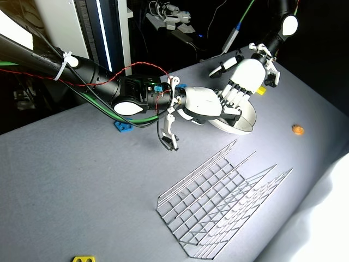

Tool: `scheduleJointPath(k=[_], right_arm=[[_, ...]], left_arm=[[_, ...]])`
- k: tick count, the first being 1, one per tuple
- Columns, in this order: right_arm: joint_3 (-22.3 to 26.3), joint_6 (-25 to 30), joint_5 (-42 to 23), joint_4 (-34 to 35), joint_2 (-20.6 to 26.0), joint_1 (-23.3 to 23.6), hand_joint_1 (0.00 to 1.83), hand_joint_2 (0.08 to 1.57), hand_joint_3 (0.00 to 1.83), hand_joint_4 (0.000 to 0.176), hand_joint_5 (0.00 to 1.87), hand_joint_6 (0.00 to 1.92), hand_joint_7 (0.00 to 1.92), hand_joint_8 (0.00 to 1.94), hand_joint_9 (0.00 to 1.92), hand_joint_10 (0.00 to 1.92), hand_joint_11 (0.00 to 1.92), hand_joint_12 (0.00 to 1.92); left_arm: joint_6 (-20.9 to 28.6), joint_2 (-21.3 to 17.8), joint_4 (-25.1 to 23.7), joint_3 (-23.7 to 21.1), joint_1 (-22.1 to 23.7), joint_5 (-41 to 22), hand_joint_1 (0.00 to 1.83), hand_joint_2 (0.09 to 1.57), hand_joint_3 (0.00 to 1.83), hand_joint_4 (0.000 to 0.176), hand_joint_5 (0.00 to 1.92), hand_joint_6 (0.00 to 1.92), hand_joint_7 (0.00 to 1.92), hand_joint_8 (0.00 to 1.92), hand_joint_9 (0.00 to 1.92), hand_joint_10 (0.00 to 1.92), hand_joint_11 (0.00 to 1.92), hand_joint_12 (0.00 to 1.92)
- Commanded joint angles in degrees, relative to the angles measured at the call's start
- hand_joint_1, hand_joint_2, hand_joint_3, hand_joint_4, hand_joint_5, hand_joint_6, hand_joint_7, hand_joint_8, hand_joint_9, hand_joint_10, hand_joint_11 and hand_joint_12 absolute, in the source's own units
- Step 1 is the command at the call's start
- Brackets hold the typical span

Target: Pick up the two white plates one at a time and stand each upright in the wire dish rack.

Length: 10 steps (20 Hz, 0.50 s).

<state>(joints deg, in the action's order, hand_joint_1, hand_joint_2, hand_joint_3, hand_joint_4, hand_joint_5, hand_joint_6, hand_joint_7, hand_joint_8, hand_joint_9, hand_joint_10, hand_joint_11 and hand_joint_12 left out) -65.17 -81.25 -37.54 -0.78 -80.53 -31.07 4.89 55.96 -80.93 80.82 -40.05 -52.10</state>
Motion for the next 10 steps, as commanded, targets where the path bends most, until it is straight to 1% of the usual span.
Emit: scheduleJointPath(k=[1,2,3,5,6,7,9,10], right_arm=[[-0.01,0.22,-6.36,0.07,-0.04,0.0,1.32,1.16,0.02,0.0,0.82,1.27,0.9,1.0,0.8,1.11,0.53,1.3],[-0.01,0.21,-6.41,0.07,-0.04,0.0,1.36,1.14,0.0,0.0,0.87,1.2,0.97,0.93,0.87,1.17,0.63,1.3],[-0.01,0.21,-6.47,0.07,-0.04,0.0,1.37,1.13,0.0,0.0,0.85,1.21,0.99,0.92,0.89,1.18,0.67,1.29],[-0.01,0.21,-6.61,0.07,-0.03,0.0,1.37,1.14,0.0,0.0,0.84,1.21,0.95,0.97,0.89,1.22,0.68,1.32],[-0.01,0.21,-6.7,0.09,-0.02,0.0,1.37,1.13,0.0,0.0,0.86,1.19,0.96,0.96,0.89,1.22,0.71,1.32],[0.0,0.21,-6.76,0.61,-0.02,0.0,1.37,1.12,0.0,0.0,0.88,1.15,0.98,0.9,0.94,1.17,0.78,1.27],[0.0,0.21,-6.76,2.26,-0.02,0.13,1.37,1.12,0.0,0.0,0.88,1.14,0.98,0.9,0.95,1.17,0.78,1.26],[0.0,0.21,-6.76,2.32,-0.03,0.17,1.37,1.13,0.0,0.0,0.86,1.15,0.95,0.96,0.91,1.22,0.73,1.28]], left_arm=[[0.34,0.72,1.39,0.06,-0.18,-0.87,0.0,1.11,0.0,0.0,0.02,0.01,0.04,0.01,0.03,0.01,0.03,0.01],[0.35,0.74,1.39,0.06,-0.21,-0.87,0.0,1.11,0.0,0.0,0.02,0.01,0.03,0.01,0.03,0.01,0.02,0.01],[0.37,0.75,1.39,0.06,-0.24,-0.87,0.0,1.11,0.0,0.0,0.0,0.0,0.03,0.0,0.02,0.0,0.01,0.01],[0.56,0.67,1.39,-0.04,-0.14,-0.99,0.0,1.11,0.0,0.0,0.01,0.0,0.03,0.0,0.02,0.0,0.02,0.01],[0.67,0.5,1.39,-0.09,0.2,-1.2,0.0,1.11,0.0,0.0,0.02,0.01,0.03,0.01,0.03,0.0,0.02,0.01],[0.8,0.26,1.4,-0.1,0.75,-1.43,0.0,1.11,0.0,0.0,0.03,0.01,0.03,0.0,0.02,0.0,0.0,0.01],[1.17,-0.4,1.81,-0.05,2.3,-1.95,0.0,1.11,0.0,0.0,0.06,0.02,0.06,0.01,0.04,0.01,0.03,0.02],[1.4,-0.89,2.29,0.05,3.5,-2.47,0.0,1.11,0.0,0.0,0.07,0.02,0.05,0.01,0.04,0.01,0.03,0.02]])
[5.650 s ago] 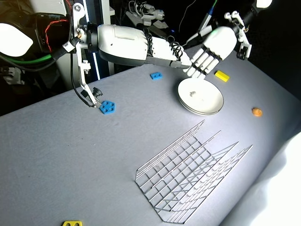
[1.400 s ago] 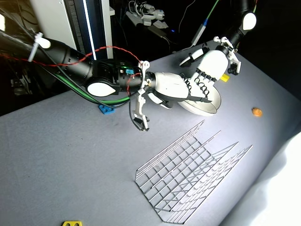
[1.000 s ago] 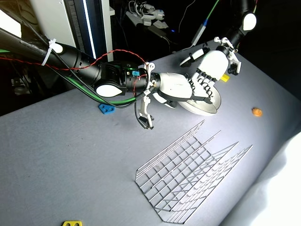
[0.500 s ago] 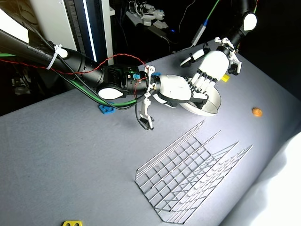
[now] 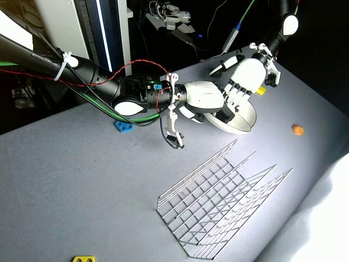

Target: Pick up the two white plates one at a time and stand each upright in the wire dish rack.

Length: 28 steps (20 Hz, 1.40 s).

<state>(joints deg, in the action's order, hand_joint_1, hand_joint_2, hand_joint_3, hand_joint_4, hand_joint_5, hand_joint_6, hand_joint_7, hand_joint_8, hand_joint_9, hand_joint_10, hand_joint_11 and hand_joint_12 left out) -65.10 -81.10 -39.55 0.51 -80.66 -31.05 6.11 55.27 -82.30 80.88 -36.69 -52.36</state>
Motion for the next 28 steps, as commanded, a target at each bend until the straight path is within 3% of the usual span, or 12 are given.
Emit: scheduleJointPath(k=[1,3,7,12,13,15,20,23,25,28], right_arm=[[-0.06,0.06,-4.75,1.03,0.09,0.15,1.37,1.14,0.0,0.0,0.86,1.16,0.94,0.99,0.88,1.24,0.69,1.3],[-0.04,0.06,-4.75,1.03,0.07,0.14,1.37,1.13,0.0,0.0,0.86,1.15,0.95,0.96,0.9,1.23,0.68,1.31],[0.0,0.07,-4.74,1.04,0.07,0.27,1.36,1.17,0.0,0.0,0.72,1.32,0.88,1.09,0.91,1.24,0.68,1.3],[0.45,0.0,-4.76,1.77,0.09,1.32,1.36,1.16,0.0,0.0,0.77,1.27,0.88,1.09,0.88,1.25,0.64,1.31],[0.63,-0.06,-4.83,1.85,0.11,1.44,1.46,1.16,0.01,0.0,0.77,1.24,0.87,1.08,0.88,1.17,0.64,1.63],[1.03,-0.27,-5.1,1.87,0.12,1.51,1.37,1.16,0.0,0.0,0.8,1.25,0.89,1.06,0.87,1.25,0.64,1.33],[1.39,-0.38,-5.38,1.88,0.2,1.76,1.36,1.16,0.0,0.0,0.76,1.29,0.89,1.07,0.88,1.24,0.66,1.29],[2.71,-0.49,-5.51,2.91,0.68,2.22,1.36,1.16,0.0,0.0,0.76,1.27,0.89,1.08,0.89,1.24,0.66,1.29],[4.54,-1.27,-5.51,4.49,1.3,2.9,1.36,1.16,0.0,0.0,0.76,1.28,0.89,1.08,0.88,1.25,0.64,1.29],[6.71,-2.65,-5.51,6.91,2.09,3.97,1.36,1.16,0.0,0.0,0.77,1.27,0.89,1.07,0.88,1.25,0.66,1.3]], left_arm=[[0.76,-0.71,3.82,0.11,1.47,-2.63,0.0,1.11,0.0,0.0,0.08,0.02,0.05,0.01,0.03,0.0,0.03,0.02],[1.48,-1.47,3.84,0.23,3.15,-3.27,0.0,1.11,0.0,0.0,0.09,0.02,0.06,0.01,0.03,0.0,0.04,0.03],[2.83,-3.89,3.82,0.46,5.58,-5.24,0.0,1.11,0.0,0.0,0.13,0.0,0.1,0.01,0.07,0.0,0.06,0.05],[4.27,-7.74,3.81,1.0,5.62,-6.26,0.0,1.11,0.0,0.0,0.14,0.0,0.12,0.0,0.1,0.0,0.07,0.09],[4.48,-8.3,3.81,0.89,5.67,-6.4,0.0,1.11,0.0,0.0,0.15,0.0,0.14,0.0,0.12,0.0,0.01,0.25],[4.93,-9.8,3.82,0.54,6.1,-6.69,0.0,1.11,0.0,0.0,0.14,0.0,0.14,0.0,0.12,0.0,0.0,0.28],[8.32,-13.29,3.78,-0.27,8.33,-7.19,0.0,1.12,0.0,0.0,0.13,0.0,0.13,0.0,0.1,0.0,0.0,0.26],[9.17,-14.56,3.78,-0.48,8.75,-7.68,0.0,1.11,0.0,0.0,0.18,0.0,0.17,0.0,0.14,0.0,0.0,0.35],[9.5,-15.28,3.79,-0.45,8.78,-7.8,0.0,1.11,0.0,0.0,0.1,0.0,0.11,0.0,0.09,0.0,0.0,0.24],[9.49,-15.42,3.81,0.2,8.78,-7.98,0.0,1.11,0.0,0.0,0.09,0.0,0.1,0.0,0.08,0.0,0.0,0.24]])
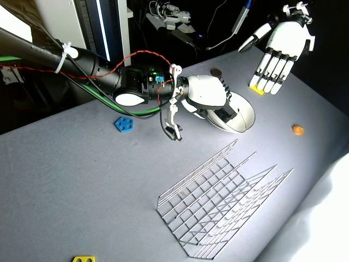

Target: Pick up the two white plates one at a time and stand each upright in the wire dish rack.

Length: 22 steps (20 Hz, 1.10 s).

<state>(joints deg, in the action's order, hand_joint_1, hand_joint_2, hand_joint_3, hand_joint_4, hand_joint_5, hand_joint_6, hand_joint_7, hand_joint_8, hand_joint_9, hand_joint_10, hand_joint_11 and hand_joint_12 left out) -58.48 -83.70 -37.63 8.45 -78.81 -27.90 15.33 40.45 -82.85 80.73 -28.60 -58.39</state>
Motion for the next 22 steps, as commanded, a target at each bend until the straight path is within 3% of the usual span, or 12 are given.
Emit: scheduleJointPath(k=[1,5,8,14,16,19,20,22], right_arm=[[0.8,-0.09,-7.42,-0.49,0.61,1.16,1.36,1.16,0.0,0.0,0.77,1.27,0.89,1.07,0.88,1.25,0.65,1.3],[3.74,-0.09,-7.04,0.75,2.43,2.25,1.37,1.14,0.0,0.0,0.81,1.2,0.93,1.01,0.93,1.19,0.66,1.29],[5.42,-0.09,-6.46,2.32,3.23,3.41,1.36,1.16,0.0,0.0,0.76,1.28,0.88,1.09,0.9,1.24,0.64,1.29],[9.44,-0.08,-2.71,6.24,5.85,7.69,1.36,1.16,0.0,0.0,0.76,1.26,0.88,1.09,0.91,1.23,0.66,1.3],[10.89,0.28,-0.72,7.17,6.88,9.45,1.37,1.13,0.0,0.0,0.82,1.17,0.95,0.98,0.97,1.15,0.7,1.27],[12.55,0.46,1.04,7.39,8.22,11.55,1.37,1.15,0.0,0.0,0.76,1.24,0.91,1.04,0.95,1.19,0.67,1.29],[12.86,0.47,1.51,8.02,8.54,12.14,1.36,1.15,0.0,0.0,0.74,1.26,0.9,1.07,0.93,1.21,0.67,1.29],[13.57,0.46,3.78,10.43,9.51,13.82,1.36,1.16,0.0,0.0,0.75,1.26,0.88,1.09,0.92,1.24,0.67,1.3]], left_arm=[[0.27,-0.48,4.35,0.71,0.68,-1.95,0.0,1.11,0.0,0.0,0.1,0.0,0.11,0.0,0.09,0.0,0.0,0.25],[0.22,-0.18,4.37,1.41,0.63,-2.36,0.0,1.12,0.0,0.0,0.14,0.01,0.15,0.0,0.13,0.0,0.0,0.3],[-0.15,-0.18,4.37,1.46,0.31,-2.63,0.0,1.11,0.0,0.0,0.16,0.01,0.16,0.0,0.13,0.0,0.0,0.32],[-0.28,0.11,4.32,2.03,-0.04,-2.62,0.0,1.11,0.0,0.0,0.12,0.0,0.13,0.0,0.1,0.0,0.0,0.33],[-0.28,0.27,4.28,2.5,-0.08,-2.62,0.0,1.11,0.0,0.0,0.12,0.0,0.12,0.0,0.1,0.0,0.0,0.29],[-0.28,0.61,3.86,3.15,-0.19,-2.62,0.0,1.11,0.0,0.0,0.14,0.0,0.14,0.01,0.11,0.01,0.0,0.3],[-0.28,0.65,3.68,3.23,-0.19,-2.62,0.0,1.11,0.0,0.0,0.18,0.0,0.17,0.0,0.14,0.0,0.0,0.38],[-0.28,0.78,3.56,3.35,-0.16,-2.62,0.0,1.11,0.0,0.0,0.15,0.0,0.13,0.0,0.11,0.0,0.0,0.3]])
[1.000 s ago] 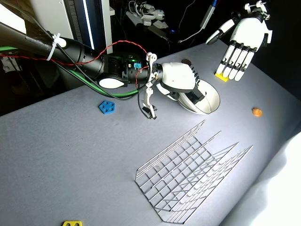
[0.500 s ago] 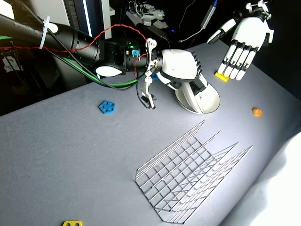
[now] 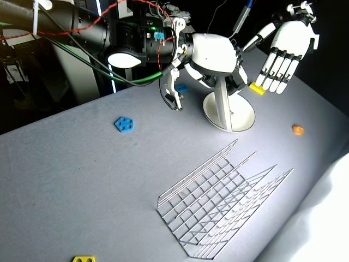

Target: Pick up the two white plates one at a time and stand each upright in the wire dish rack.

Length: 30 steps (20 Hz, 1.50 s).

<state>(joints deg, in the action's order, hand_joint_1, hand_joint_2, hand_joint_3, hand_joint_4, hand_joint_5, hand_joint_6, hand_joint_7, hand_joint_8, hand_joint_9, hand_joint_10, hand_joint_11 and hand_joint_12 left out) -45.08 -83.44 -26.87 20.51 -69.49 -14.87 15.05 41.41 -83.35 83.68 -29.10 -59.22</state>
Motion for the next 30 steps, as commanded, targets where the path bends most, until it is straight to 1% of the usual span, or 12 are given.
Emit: scheduleJointPath(k=[1,3,6,8,10,15,18,21,23,25,27,30], right_arm=[[0.44,0.2,-6.27,-0.56,0.65,1.51,1.36,1.16,0.0,0.0,0.75,1.28,0.88,1.08,0.91,1.24,0.67,1.3],[0.85,0.19,-4.46,1.94,1.68,3.21,1.36,1.16,0.0,0.0,0.76,1.27,0.89,1.07,0.9,1.24,0.66,1.31],[1.31,0.19,1.46,7.0,3.62,6.46,1.36,1.16,0.0,0.0,0.77,1.26,0.9,1.06,0.91,1.21,0.68,1.28],[1.36,0.18,2.79,10.47,4.83,8.5,1.36,1.16,0.0,0.0,0.74,1.29,0.87,1.09,0.91,1.24,0.67,1.28],[1.36,0.18,4.26,13.68,5.78,10.4,1.36,1.16,0.0,0.0,0.75,1.26,0.89,1.09,0.92,1.22,0.68,1.29],[1.36,0.81,7.7,21.07,7.97,14.14,1.36,1.17,0.0,0.0,0.71,1.32,0.86,1.13,0.9,1.24,0.67,1.3],[1.3,1.37,7.72,22.85,9.2,15.38,1.36,1.17,0.0,0.0,0.72,1.29,0.88,1.11,0.91,1.23,0.67,1.29],[1.03,4.14,6.29,22.85,10.41,16.45,1.37,1.15,0.0,0.0,0.76,1.24,0.92,1.05,0.92,1.21,0.67,1.29],[0.81,4.45,4.95,22.85,10.97,16.51,1.36,1.15,0.0,0.0,0.76,1.25,0.92,1.06,0.9,1.23,0.67,1.29],[0.05,5.84,2.92,22.85,11.64,16.51,1.37,1.13,0.0,0.0,0.8,1.18,0.95,1.0,0.95,1.17,0.7,1.28],[-0.34,7.05,1.14,22.85,12.24,16.51,1.37,1.15,0.0,0.0,0.74,1.25,0.91,1.07,0.92,1.2,0.68,1.27],[-0.48,7.82,-0.28,22.85,13.68,16.47,1.36,1.17,0.0,0.0,0.72,1.27,0.87,1.13,0.91,1.24,0.65,1.3]], left_arm=[[0.01,-0.14,4.06,0.4,0.38,-1.79,0.0,1.11,0.0,0.0,0.14,0.0,0.13,0.0,0.1,0.0,0.0,0.29],[0.01,-0.05,4.04,0.4,0.47,-1.79,0.0,1.11,0.0,0.0,0.14,0.0,0.12,0.0,0.1,0.0,0.0,0.29],[0.01,0.02,3.85,0.44,0.52,-1.75,0.0,1.11,0.0,0.0,0.13,0.0,0.12,0.0,0.1,0.0,0.0,0.29],[0.01,0.01,3.75,0.44,0.5,-1.72,0.0,1.11,0.0,0.0,0.1,0.0,0.1,0.0,0.08,0.0,0.0,0.25],[0.01,-0.04,3.75,0.37,0.5,-1.72,0.0,1.11,0.0,0.0,0.15,0.01,0.13,0.01,0.11,0.0,0.0,0.31],[-0.06,-0.29,3.74,-0.26,0.44,-1.72,0.0,1.11,0.0,0.0,0.12,0.0,0.11,0.0,0.1,0.0,0.0,0.28],[-0.12,0.05,3.74,-0.07,0.47,-1.64,0.0,1.1,0.0,0.0,0.14,0.0,0.13,0.0,0.11,0.0,0.0,0.33],[-0.19,0.44,3.74,0.28,0.47,-1.64,0.0,1.11,0.0,0.0,0.14,0.0,0.13,0.0,0.11,0.0,0.0,0.34],[-0.32,0.55,3.72,0.26,0.41,-1.62,0.0,1.1,0.0,0.0,0.13,0.0,0.11,0.0,0.1,0.0,0.0,0.28],[-0.38,0.66,3.35,0.24,0.41,-1.58,0.0,1.11,0.0,0.0,0.15,0.0,0.13,0.01,0.11,0.01,0.0,0.32],[-0.38,0.7,3.21,0.13,0.37,-1.54,0.0,1.11,0.0,0.0,0.13,0.0,0.13,0.0,0.1,0.0,0.0,0.32],[-0.38,0.7,3.23,-0.42,0.4,-1.5,0.0,1.1,0.0,0.0,0.12,0.0,0.12,0.0,0.08,0.0,0.0,0.27]])
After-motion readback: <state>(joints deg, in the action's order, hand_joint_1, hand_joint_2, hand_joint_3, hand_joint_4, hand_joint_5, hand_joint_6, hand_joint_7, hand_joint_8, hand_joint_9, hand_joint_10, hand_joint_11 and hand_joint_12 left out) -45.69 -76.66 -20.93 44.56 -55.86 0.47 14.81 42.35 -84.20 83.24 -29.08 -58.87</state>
